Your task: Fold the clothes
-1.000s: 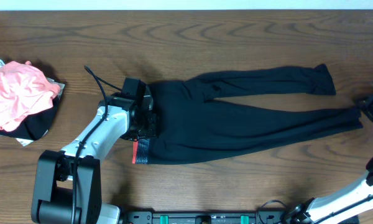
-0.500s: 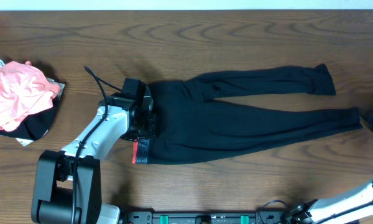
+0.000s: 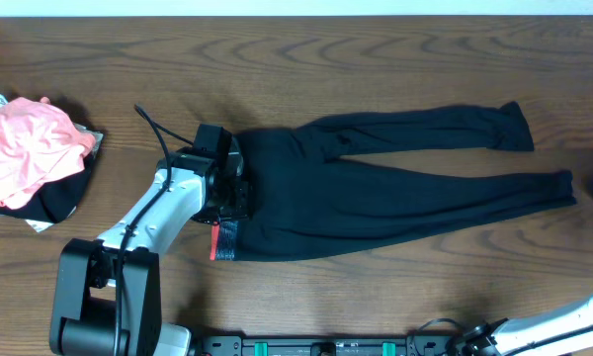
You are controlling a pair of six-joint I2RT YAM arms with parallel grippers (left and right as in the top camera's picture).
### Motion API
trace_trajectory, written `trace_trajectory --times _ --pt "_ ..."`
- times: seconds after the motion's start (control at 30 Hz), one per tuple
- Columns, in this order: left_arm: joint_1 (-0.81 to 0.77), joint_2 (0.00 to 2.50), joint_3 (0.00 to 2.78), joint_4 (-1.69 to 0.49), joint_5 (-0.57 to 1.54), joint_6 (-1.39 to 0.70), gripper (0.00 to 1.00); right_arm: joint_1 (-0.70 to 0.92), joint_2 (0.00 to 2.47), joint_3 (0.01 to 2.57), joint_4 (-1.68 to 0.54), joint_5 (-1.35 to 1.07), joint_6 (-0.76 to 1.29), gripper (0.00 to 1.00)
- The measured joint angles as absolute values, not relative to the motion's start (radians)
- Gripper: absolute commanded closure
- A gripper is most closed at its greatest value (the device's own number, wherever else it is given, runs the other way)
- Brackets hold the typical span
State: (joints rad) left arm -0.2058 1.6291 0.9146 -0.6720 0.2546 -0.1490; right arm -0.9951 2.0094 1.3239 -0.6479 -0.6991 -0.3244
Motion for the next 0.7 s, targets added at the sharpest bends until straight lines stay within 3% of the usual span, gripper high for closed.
trace_trajectory --times 0.7 --pt "-0.206 1.629 0.915 -0.672 0.255 -0.149 0.45 -0.847 2.009 1.251 -0.504 -0.631 -0.398 0.61"
